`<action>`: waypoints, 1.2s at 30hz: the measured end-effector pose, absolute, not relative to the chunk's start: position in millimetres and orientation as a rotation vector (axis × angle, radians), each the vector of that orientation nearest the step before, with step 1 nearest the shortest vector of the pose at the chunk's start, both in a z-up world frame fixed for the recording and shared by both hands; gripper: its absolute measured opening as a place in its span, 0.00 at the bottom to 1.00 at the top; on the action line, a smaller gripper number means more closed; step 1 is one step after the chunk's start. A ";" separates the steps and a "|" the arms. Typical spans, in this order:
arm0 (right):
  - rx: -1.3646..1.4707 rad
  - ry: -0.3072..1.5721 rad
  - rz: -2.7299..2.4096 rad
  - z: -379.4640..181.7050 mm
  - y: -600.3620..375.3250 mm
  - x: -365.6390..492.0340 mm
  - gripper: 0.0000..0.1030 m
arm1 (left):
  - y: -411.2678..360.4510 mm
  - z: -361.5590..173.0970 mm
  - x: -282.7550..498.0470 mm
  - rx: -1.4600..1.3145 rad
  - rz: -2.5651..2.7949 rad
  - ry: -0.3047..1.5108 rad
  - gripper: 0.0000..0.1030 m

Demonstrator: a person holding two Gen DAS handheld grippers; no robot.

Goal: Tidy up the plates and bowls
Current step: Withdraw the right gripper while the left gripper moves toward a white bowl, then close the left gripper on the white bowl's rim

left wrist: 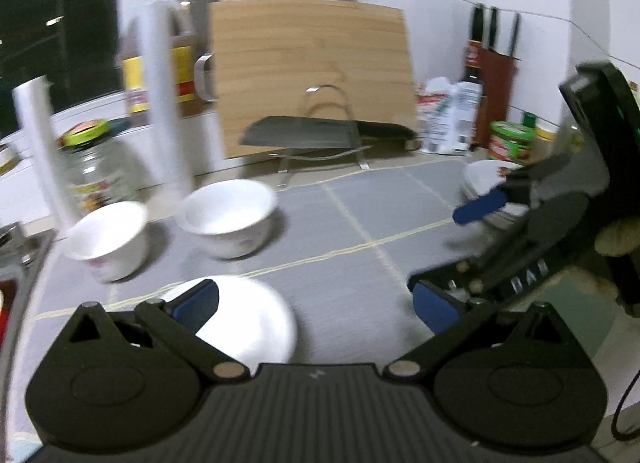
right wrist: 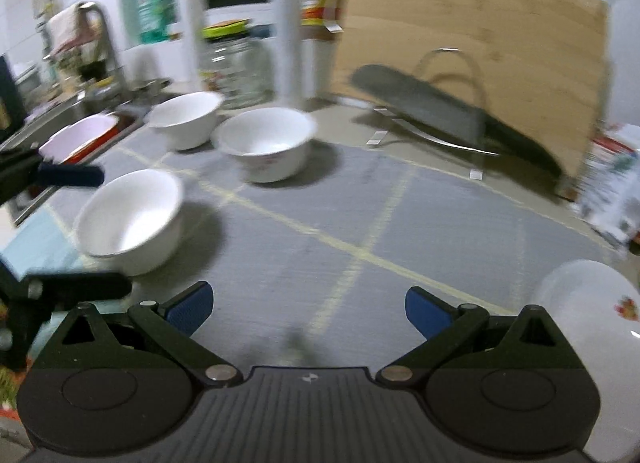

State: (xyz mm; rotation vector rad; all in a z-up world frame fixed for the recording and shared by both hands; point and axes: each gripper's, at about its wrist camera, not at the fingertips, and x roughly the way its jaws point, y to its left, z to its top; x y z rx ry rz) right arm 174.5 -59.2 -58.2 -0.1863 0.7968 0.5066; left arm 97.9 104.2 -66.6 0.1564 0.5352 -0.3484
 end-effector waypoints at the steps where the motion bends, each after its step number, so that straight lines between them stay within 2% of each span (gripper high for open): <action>1: -0.198 0.802 0.528 -61.8 -49.8 174.1 1.00 | 111.0 -66.9 97.5 0.151 -0.331 0.539 0.99; 11: -0.308 0.840 0.705 -91.7 18.3 171.4 1.00 | 163.5 -74.3 104.9 0.084 -0.233 0.615 0.99; 18: -0.367 0.876 0.766 -108.8 43.6 171.6 1.00 | 173.9 -76.4 112.2 0.076 -0.221 0.620 0.99; 29: -0.345 0.748 0.852 -115.6 30.2 162.8 1.00 | 179.0 -79.7 129.9 0.045 -0.266 0.661 0.99; 36: -0.331 0.729 0.802 -116.3 35.9 161.9 1.00 | 181.4 -80.1 142.0 0.042 -0.303 0.687 0.99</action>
